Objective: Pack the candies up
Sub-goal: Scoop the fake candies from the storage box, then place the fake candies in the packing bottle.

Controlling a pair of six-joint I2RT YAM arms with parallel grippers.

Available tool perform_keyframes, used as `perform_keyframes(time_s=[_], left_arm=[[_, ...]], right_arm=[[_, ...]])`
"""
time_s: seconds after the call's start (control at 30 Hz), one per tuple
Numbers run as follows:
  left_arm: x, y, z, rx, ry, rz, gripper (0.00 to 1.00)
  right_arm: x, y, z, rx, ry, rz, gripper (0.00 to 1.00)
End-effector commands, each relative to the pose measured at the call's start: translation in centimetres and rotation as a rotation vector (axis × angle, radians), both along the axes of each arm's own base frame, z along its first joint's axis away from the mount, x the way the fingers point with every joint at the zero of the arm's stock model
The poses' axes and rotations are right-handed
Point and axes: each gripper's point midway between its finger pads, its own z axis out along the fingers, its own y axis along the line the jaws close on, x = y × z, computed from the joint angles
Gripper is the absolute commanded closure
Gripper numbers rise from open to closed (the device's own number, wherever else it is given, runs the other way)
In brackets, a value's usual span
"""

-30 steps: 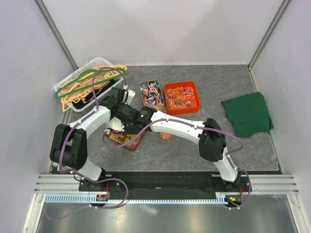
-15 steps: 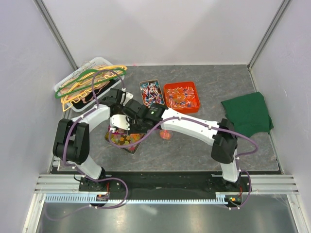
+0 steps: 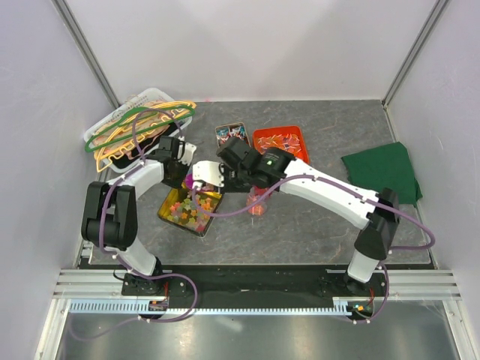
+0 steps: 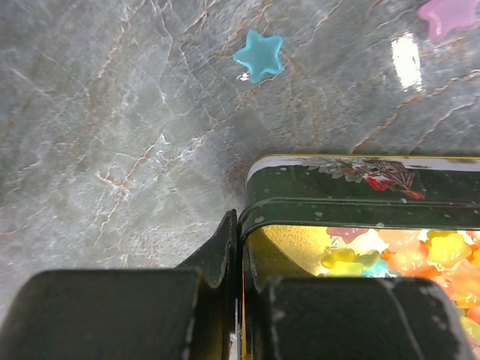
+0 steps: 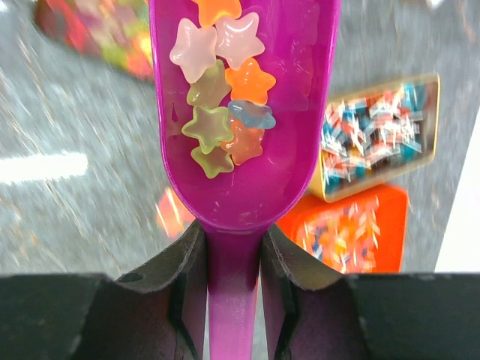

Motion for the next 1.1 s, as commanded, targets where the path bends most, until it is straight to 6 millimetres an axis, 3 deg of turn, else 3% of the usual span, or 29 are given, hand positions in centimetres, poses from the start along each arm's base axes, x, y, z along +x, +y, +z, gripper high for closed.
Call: perform_keyframes(time_s=[0.0,0.4,0.43,0.57,0.7,1.07], left_arm=[[0.7,1.3,-0.2,0.004,0.011,0.032,0.98],[2.2,4.3,-0.4,-0.044,0.042,0.100,0.98],[2.3,5.3,-0.4,-0.046,0.042,0.126,0.98],[3.1,6.8,-0.5,-0.040,0.041,0.146,0.98],[3.7,8.5,-0.6,-0.033,0.044,0.169,0.98],[5.8,10.4,0.0,-0.033,0.018,0.160,0.98]], right_arm=[[0.3,-3.5,2.2,-0.010,-0.062,-0.016,1.00],[2.9,-13.1,2.6,-0.203,-0.176,-0.139,1.00],[3.1,-13.9,2.3,-0.231,-0.183,-0.143,1.00],[2.9,-15.7,2.5,-0.270,-0.198,-0.144,1.00],[2.9,-17.2,1.4,-0.344,-0.200,-0.141,1.00],[2.7,-20.0,-1.0,-0.438,-0.168,-0.154,1.00]])
